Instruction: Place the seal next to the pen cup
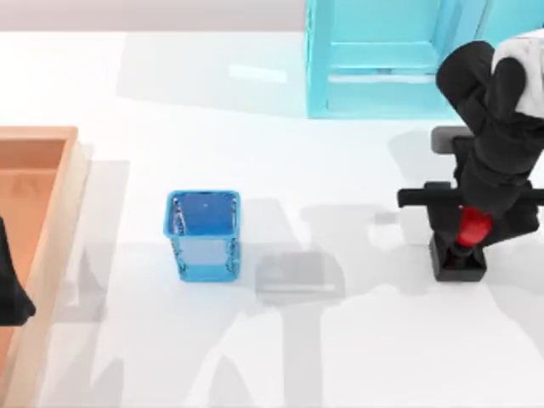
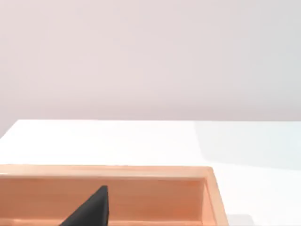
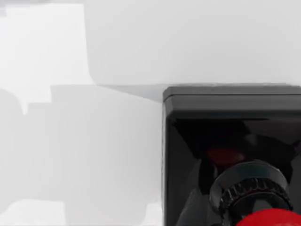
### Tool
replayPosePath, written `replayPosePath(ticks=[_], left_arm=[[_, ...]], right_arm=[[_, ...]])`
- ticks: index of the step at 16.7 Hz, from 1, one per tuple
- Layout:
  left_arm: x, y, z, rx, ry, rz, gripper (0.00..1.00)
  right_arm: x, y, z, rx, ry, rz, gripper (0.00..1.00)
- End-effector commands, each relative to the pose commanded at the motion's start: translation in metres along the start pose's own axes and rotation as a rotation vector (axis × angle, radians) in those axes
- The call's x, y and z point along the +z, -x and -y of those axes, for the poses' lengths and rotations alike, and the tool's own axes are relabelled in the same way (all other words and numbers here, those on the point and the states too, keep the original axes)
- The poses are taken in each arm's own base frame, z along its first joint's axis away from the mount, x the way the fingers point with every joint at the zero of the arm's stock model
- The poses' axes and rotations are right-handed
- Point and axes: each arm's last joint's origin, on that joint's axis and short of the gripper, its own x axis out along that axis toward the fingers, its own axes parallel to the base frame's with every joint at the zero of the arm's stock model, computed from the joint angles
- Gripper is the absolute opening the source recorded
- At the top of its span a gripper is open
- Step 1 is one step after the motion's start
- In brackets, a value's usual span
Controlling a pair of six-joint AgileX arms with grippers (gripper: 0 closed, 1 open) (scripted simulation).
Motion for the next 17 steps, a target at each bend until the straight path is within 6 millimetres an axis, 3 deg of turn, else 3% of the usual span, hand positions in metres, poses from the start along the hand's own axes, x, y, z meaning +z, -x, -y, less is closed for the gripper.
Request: replayPosePath(ticks=[4,9,13,17], left_arm=[[0.000,0.000,0.000,0.000,0.000,0.000,1.00],[0.000,0.000,0.000,0.000,0.000,0.000,1.00],[0.000,0.000,0.000,0.000,0.000,0.000,1.00],[0.000,0.000,0.000,0.000,0.000,0.000,1.00]], right_arm=[[0.010,0.016,-0.025,-0.013,-0.005,-0.030,0.00],[0.024,0.070,-0.082,-0.009,-0.007,-0.016,0.00],[0.014,0.115,-0.120,0.002,-0.003,0.003,0.00],[-0.001,0.138,-0.136,0.002,0.000,0.005,0.00]])
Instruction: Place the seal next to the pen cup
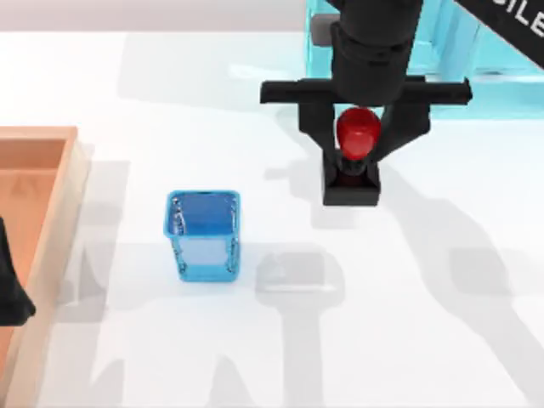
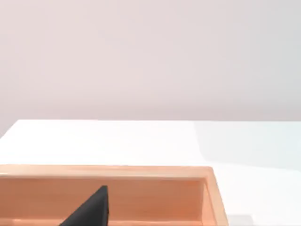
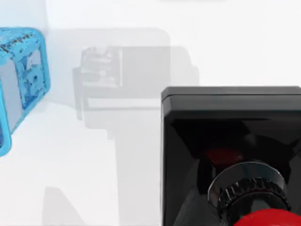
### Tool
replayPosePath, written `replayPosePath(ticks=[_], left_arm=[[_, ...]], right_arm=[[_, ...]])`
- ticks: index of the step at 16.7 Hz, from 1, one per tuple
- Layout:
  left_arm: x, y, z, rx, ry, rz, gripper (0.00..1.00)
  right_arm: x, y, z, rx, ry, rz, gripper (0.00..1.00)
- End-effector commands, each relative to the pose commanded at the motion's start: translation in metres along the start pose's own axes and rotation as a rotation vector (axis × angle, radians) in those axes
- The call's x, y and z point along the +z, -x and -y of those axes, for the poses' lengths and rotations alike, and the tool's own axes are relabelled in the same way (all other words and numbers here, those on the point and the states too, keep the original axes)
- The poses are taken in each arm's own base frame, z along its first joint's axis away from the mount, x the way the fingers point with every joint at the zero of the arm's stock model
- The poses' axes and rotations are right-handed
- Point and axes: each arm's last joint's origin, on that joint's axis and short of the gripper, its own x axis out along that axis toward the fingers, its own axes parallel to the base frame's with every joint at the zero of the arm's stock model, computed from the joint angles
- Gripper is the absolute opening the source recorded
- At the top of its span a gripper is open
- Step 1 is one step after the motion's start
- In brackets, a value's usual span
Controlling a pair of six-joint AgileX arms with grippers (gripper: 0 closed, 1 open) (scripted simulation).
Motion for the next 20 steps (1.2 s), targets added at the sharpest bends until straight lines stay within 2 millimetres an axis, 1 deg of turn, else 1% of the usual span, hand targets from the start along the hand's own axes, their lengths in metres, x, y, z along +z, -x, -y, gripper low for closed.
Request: replayPosePath(ticks=[5,7,9,12,14,16,20], left_arm=[[0.000,0.000,0.000,0.000,0.000,0.000,1.00],[0.000,0.000,0.000,0.000,0.000,0.000,1.00],[0.000,0.000,0.000,0.000,0.000,0.000,1.00],[0.000,0.000,0.000,0.000,0.000,0.000,1.00],[0.000,0.000,0.000,0.000,0.000,0.000,1.00],[0.000,0.000,0.000,0.000,0.000,0.000,1.00],[0.000,0.000,0.000,0.000,0.000,0.000,1.00]], right_arm=[[0.000,0.003,0.001,0.004,-0.005,0.003,0.00],[-0.002,0.000,-0.004,0.006,-0.001,0.008,0.00],[-0.004,-0.010,-0.016,0.008,-0.001,0.012,0.00],[-0.011,-0.036,-0.039,-0.001,-0.001,-0.001,0.00],[-0.017,-0.048,-0.052,-0.002,0.002,-0.001,0.00],[-0.019,-0.051,-0.056,0.000,0.003,0.001,0.00],[-0.017,-0.050,-0.054,0.003,-0.003,0.002,0.00]])
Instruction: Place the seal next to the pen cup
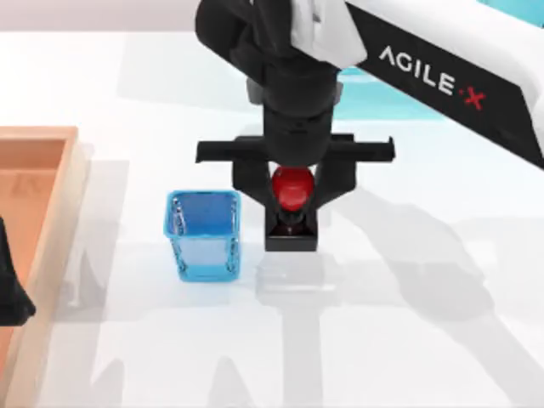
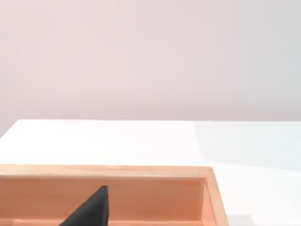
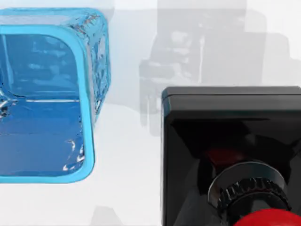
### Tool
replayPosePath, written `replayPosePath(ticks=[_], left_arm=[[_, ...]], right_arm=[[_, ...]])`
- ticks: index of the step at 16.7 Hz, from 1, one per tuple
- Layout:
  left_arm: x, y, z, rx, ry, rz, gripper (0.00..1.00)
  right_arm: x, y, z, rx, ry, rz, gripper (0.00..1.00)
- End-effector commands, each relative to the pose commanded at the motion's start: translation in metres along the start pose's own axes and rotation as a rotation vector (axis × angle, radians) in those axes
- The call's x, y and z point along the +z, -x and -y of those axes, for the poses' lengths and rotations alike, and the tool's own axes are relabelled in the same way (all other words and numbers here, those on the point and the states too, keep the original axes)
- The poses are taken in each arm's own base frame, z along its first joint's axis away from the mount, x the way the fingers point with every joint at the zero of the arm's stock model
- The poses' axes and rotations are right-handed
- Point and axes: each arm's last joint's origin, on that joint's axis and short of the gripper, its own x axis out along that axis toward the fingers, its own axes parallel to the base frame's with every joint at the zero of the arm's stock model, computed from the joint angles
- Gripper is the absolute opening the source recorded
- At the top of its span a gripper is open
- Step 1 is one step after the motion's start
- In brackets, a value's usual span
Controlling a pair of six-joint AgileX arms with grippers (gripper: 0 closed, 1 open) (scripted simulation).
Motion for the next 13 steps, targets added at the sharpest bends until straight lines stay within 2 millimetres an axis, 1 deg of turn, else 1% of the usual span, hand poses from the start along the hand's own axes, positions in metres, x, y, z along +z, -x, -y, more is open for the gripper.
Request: replayPosePath(ticks=[5,9,13], left_arm=[[0.000,0.000,0.000,0.000,0.000,0.000,1.00],[0.000,0.000,0.000,0.000,0.000,0.000,1.00],[0.000,0.000,0.000,0.000,0.000,0.000,1.00]], right_arm=[[-0.001,-0.015,-0.002,-0.003,0.005,-0.001,0.00],[-0.001,-0.016,-0.002,-0.003,0.006,-0.001,0.00],[-0.001,-0.016,-0.002,-0.003,0.006,-0.001,0.30]])
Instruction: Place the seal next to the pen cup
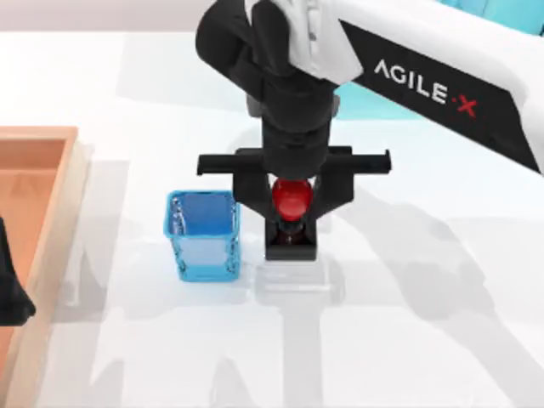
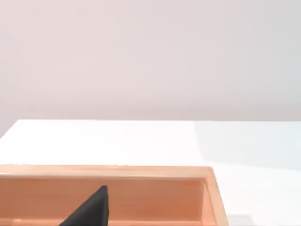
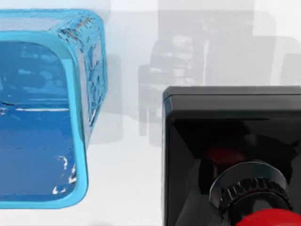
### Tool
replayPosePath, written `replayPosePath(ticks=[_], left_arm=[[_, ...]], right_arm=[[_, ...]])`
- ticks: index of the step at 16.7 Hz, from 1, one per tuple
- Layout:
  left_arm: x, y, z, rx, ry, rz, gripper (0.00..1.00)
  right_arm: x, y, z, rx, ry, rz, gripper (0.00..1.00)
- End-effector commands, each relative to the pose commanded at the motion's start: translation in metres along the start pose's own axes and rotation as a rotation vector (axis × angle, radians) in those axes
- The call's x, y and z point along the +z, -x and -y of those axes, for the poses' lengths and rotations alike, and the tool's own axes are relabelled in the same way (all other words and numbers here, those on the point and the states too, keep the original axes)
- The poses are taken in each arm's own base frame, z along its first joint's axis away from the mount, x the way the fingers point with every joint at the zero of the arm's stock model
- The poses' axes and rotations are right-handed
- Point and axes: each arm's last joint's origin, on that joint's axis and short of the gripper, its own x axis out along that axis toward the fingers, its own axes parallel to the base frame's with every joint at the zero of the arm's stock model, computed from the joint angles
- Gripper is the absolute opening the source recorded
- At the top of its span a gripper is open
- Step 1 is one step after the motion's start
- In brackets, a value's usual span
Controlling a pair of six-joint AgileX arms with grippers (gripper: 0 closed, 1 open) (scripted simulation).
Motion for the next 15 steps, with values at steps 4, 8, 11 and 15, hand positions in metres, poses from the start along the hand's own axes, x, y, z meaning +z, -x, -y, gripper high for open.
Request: replayPosePath(ticks=[4,8,11,15], left_arm=[[0.0000,0.0000,0.0000,0.000,0.000,0.000,1.00],[0.0000,0.0000,0.0000,0.000,0.000,0.000,1.00],[0.0000,0.0000,0.0000,0.000,0.000,0.000,1.00],[0.0000,0.0000,0.0000,0.000,0.000,0.000,1.00]], right_arm=[[0.0000,0.0000,0.0000,0.000,0.000,0.000,0.60],[0.0000,0.0000,0.0000,0.000,0.000,0.000,0.90],[0.0000,0.0000,0.0000,0.000,0.000,0.000,1.00],[0.0000,0.0000,0.0000,0.000,0.000,0.000,1.00]])
